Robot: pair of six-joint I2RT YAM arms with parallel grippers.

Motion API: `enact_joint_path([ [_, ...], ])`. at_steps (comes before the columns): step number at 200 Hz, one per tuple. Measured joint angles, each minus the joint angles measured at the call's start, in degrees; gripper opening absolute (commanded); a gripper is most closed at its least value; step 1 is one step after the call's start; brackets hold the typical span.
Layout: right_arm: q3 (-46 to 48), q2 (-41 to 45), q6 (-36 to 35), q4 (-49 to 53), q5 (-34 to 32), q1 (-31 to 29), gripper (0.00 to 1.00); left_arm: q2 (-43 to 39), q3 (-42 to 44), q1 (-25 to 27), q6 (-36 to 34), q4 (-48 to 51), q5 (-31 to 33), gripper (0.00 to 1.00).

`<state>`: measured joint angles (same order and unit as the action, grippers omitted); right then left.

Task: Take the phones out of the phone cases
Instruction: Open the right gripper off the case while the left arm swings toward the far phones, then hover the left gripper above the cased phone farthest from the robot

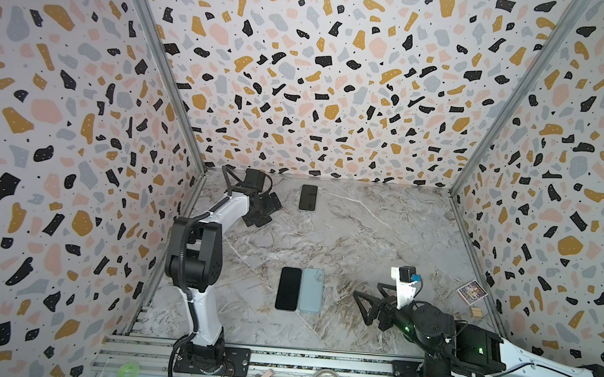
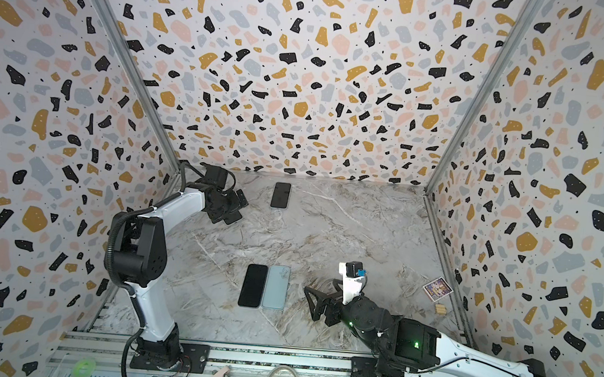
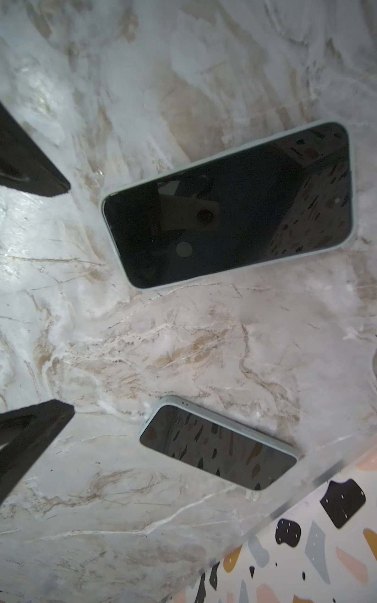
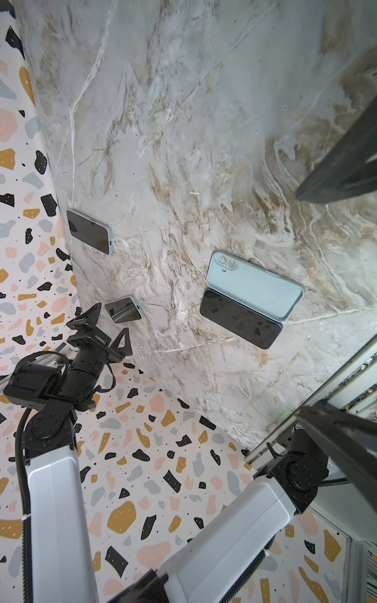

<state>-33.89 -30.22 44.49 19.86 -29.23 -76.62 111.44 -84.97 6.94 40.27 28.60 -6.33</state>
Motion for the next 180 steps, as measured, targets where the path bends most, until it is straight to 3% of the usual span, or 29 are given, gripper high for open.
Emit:
enact_joint_path([
  [112, 3.4, 1.2, 0.1, -0.2, -1.9, 0.0, 0.99, 9.6, -11.3, -3.1, 0.9, 9.3, 1.5, 1.0],
  [180, 3.7, 0.2, 0.0, -1.9, -1.9, 0.0, 1.0, 12.6, -11.7, -3.1, 0.3, 11.4, 2.6, 1.0],
])
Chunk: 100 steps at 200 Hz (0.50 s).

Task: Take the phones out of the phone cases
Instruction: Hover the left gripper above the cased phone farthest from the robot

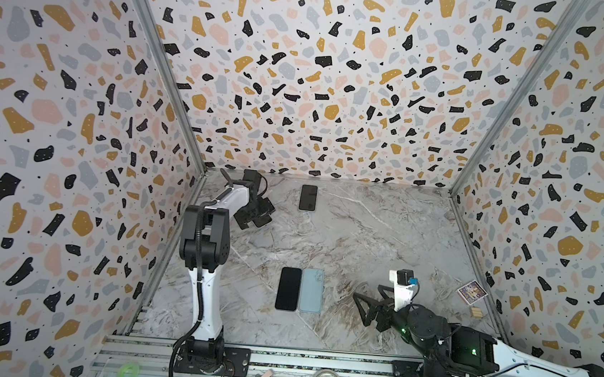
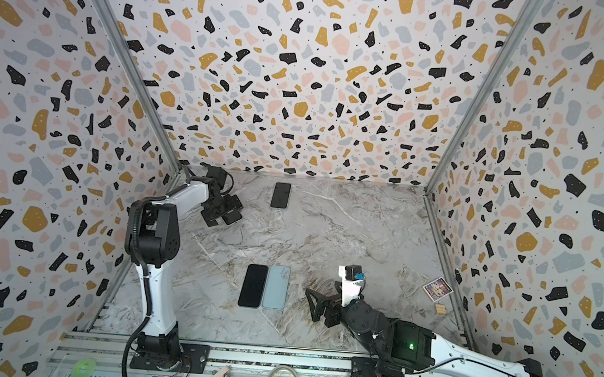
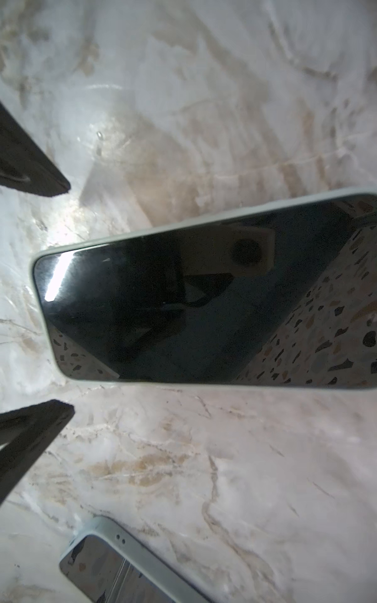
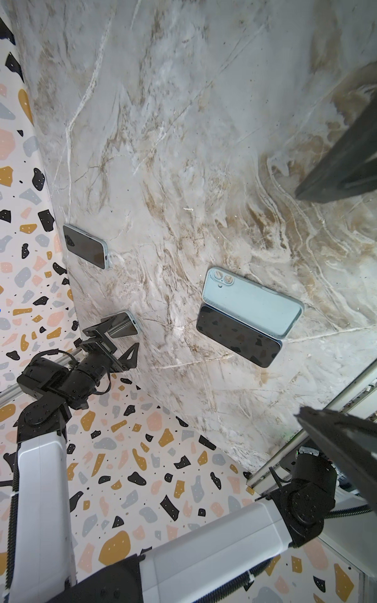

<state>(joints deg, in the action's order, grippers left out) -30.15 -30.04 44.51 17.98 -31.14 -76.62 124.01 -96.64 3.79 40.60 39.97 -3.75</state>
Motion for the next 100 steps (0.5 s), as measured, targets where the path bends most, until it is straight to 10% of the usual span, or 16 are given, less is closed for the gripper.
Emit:
enact_joint_path([
  [100, 0.4, -1.4, -0.1, -2.3, 0.3, 0.1, 1.0, 3.9, -5.6, 0.0, -1.2, 3.5, 2.6, 1.0],
])
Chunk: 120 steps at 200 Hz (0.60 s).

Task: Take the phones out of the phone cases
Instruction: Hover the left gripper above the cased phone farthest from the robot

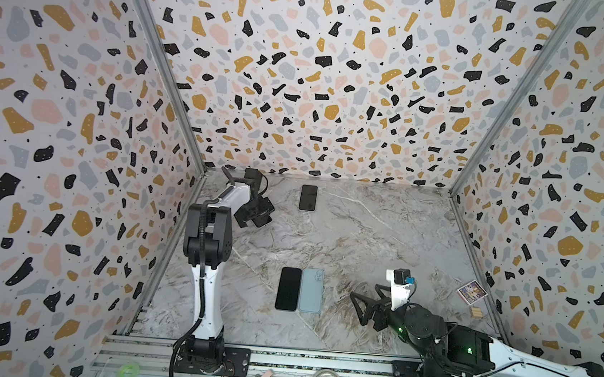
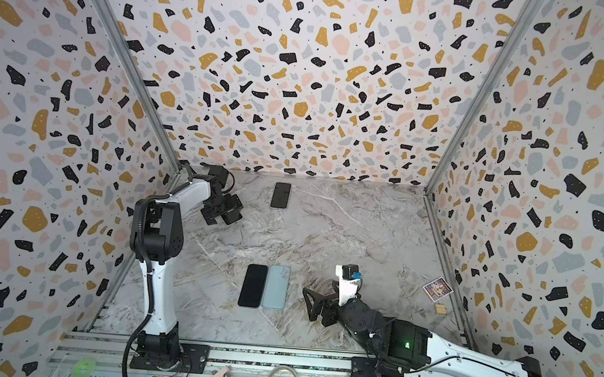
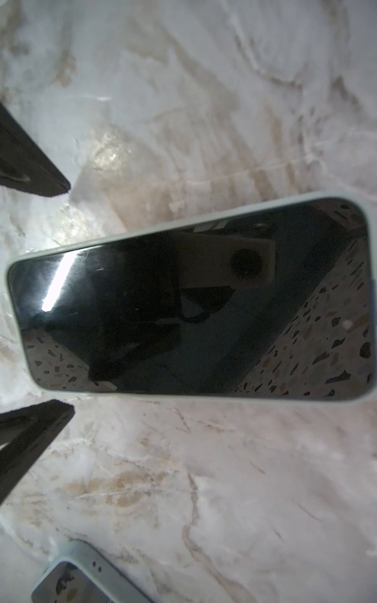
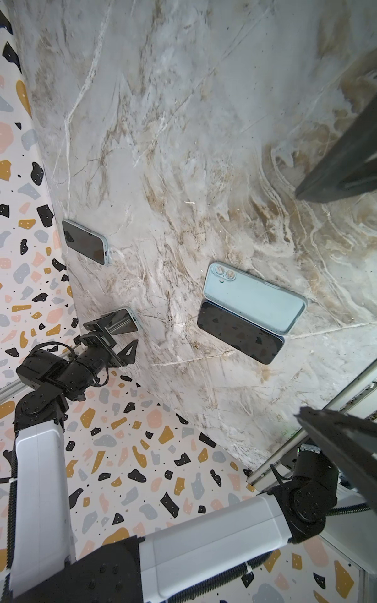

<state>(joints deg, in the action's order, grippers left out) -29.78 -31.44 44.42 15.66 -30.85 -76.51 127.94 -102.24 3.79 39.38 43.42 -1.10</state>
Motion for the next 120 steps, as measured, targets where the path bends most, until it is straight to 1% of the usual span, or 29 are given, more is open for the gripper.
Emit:
enact_joint_path([
  [120, 2.2, -0.4, -0.9, -3.5, 0.9, 0.1, 0.99, 1.1, -0.8, 0.0, -0.8, -0.2, -0.8, 1.0],
])
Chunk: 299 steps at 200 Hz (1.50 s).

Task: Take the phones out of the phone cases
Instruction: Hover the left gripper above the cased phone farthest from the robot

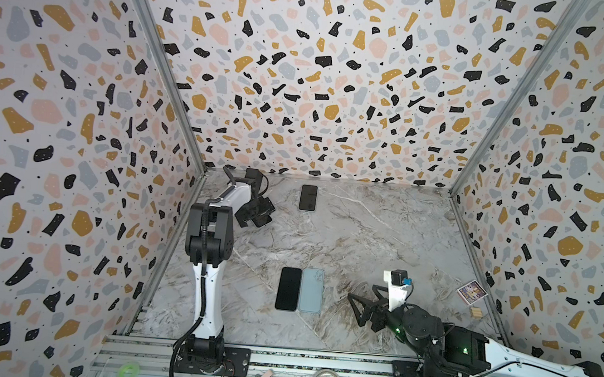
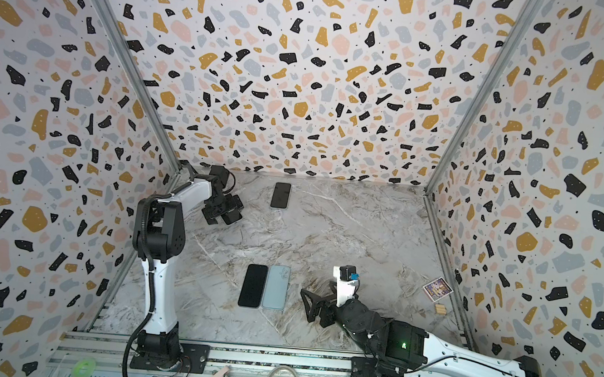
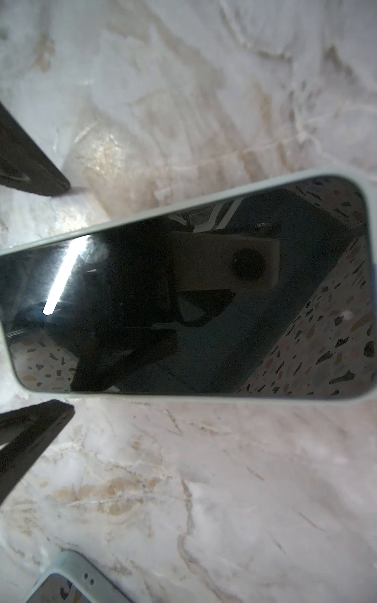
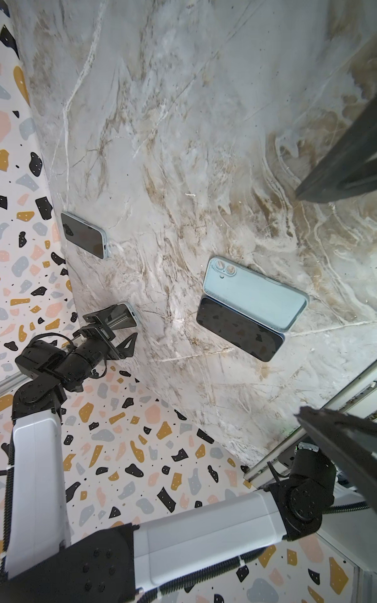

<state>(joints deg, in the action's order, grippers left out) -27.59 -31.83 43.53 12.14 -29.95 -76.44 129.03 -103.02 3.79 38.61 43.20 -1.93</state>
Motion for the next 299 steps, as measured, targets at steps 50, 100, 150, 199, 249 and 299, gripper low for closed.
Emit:
enact_joint_path([
  [50, 0.5, 0.1, 0.0, -0.2, 0.1, 0.1, 0.99, 0.7, -1.1, 0.0, 0.0, 0.4, 0.3, 1.0],
  [100, 0.5, 0.3, 0.0, -0.3, 0.0, 0.4, 0.99, 3.1, -5.0, 0.3, -0.1, 2.4, 1.8, 1.0],
  [150, 0.5, 0.6, -0.6, -1.0, 0.0, 0.9, 0.99, 6.4, -10.6, 1.3, -0.4, 5.8, 4.3, 0.98],
  [199, 0.5, 1.4, -1.9, -1.5, 0.8, 2.8, 0.99, 7.8, -12.8, 2.1, -0.2, 7.8, 5.8, 0.92],
  [249, 0.5, 1.6, -3.4, -2.0, 4.9, 7.1, 0.99, 8.6, -14.1, 2.1, 0.2, 8.8, 6.5, 0.89],
  [299, 0.5, 1.6, -4.3, -2.3, 8.0, 9.2, 0.99, 9.1, -14.9, 2.1, 1.5, 8.6, 6.6, 0.85],
])
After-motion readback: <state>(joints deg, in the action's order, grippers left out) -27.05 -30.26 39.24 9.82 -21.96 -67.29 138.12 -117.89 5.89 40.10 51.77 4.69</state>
